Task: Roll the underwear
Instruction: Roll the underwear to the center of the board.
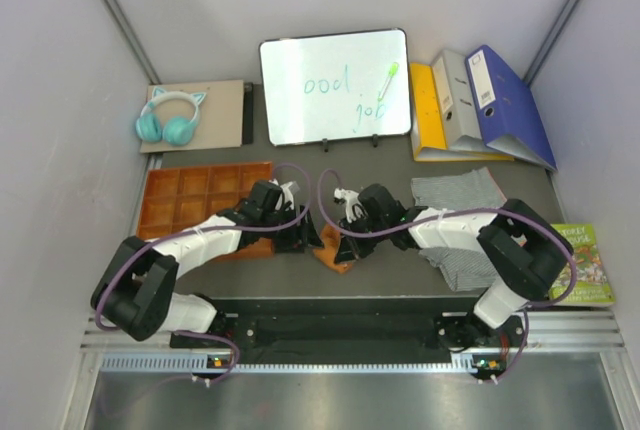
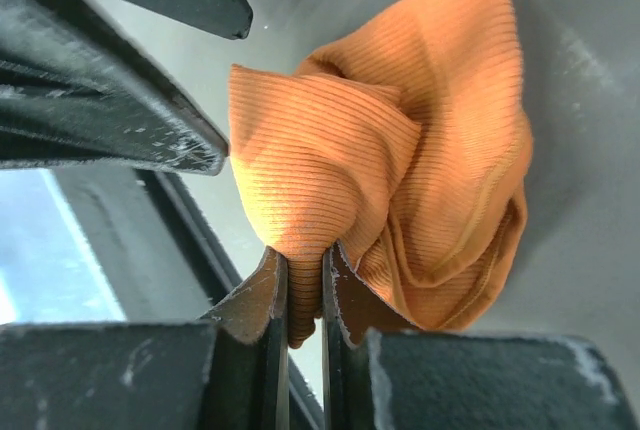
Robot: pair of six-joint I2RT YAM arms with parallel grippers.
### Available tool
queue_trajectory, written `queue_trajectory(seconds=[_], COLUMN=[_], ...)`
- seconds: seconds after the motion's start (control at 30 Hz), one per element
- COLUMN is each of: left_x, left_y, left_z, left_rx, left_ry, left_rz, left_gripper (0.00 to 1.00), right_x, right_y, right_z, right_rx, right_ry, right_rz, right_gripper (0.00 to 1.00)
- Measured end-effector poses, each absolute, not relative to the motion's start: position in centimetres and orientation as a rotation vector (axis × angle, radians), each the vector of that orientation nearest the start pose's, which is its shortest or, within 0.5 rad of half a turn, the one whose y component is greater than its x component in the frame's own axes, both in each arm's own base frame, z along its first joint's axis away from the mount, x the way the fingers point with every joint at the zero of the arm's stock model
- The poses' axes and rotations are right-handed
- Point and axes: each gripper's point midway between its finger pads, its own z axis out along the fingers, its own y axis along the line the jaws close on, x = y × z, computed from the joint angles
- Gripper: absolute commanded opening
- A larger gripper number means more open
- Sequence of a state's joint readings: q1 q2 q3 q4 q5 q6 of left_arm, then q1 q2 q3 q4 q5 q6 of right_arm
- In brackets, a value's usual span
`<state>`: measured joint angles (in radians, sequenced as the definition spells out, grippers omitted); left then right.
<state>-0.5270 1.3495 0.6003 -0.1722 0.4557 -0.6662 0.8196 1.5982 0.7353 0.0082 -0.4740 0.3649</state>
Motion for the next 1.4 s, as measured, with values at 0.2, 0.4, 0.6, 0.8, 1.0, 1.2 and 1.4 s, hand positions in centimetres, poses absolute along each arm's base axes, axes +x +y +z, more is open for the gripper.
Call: queue_trajectory(seconds=[0.2,0.4,0.6,0.8,1.0,1.2,1.4], left_x=[20.7,21.6,22.2,23.3,23.5,22.8,22.0], left_y=[-23.6,-24.1,-24.7,-25.8,-26.5,-26.7,-27.1], left_z=[5.7,5.3,4.0,4.1,4.2,4.1,4.3], left_rx=[0.052,0.067,0.073,0.098,0.124,0.148,0.163], left_ry=[2.629,2.606,2.613,2.567,2.542,2.512,2.497], left_rz=[-1.034,-1.039,-1.053,-1.105,-1.156,-1.217,-1.289], left_gripper=[0.72,0.73,0.72,0.69,0.67,0.67,0.32], right_x=[17.6,18.0,18.3,18.7,19.0,19.1,19.3], right_y=[31.5,31.5,31.2,30.9,30.5,30.3,30.4], right_z=[3.4,3.2,2.9,2.7,2.4,2.2,2.2], right_rx=[-0.663,-0.594,-0.533,-0.487,-0.433,-0.394,-0.379], right_ry=[2.575,2.633,2.689,2.738,2.771,2.791,2.808], right_rz=[1.266,1.401,1.51,1.584,1.647,1.695,1.723], right_gripper=[0.0,0.0,0.0,0.0,0.0,0.0,0.0])
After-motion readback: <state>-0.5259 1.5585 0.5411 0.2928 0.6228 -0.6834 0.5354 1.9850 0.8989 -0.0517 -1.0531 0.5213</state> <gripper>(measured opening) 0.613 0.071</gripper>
